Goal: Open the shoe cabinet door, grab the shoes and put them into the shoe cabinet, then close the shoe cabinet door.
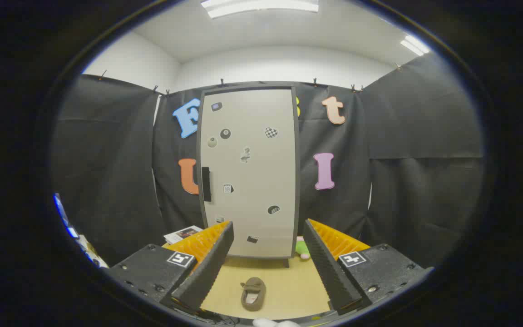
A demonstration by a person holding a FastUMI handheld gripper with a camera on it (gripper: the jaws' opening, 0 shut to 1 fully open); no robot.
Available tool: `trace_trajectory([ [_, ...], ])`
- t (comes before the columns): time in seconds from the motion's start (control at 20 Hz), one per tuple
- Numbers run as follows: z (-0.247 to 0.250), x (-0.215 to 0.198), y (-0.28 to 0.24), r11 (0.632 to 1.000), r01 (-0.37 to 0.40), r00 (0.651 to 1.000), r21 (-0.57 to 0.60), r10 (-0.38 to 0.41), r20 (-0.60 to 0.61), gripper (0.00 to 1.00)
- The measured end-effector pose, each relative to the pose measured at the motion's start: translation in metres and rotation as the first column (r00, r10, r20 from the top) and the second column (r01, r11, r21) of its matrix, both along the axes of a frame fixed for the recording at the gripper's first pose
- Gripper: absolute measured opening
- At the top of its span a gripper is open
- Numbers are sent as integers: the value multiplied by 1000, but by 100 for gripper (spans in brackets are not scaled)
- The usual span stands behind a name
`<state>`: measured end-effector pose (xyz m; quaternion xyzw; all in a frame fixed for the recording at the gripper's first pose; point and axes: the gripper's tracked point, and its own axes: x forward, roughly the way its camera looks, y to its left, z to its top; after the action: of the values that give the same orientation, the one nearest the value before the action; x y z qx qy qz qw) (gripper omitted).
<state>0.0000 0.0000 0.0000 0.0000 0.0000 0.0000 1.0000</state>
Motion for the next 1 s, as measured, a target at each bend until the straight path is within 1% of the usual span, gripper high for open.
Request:
trace_trajectory([
  [0.7,-1,-10,8,1000,20,1000,-13,-20,10,100],
  [1.0,-3,-7,11,999,28,1000,-17,-27,5,100],
])
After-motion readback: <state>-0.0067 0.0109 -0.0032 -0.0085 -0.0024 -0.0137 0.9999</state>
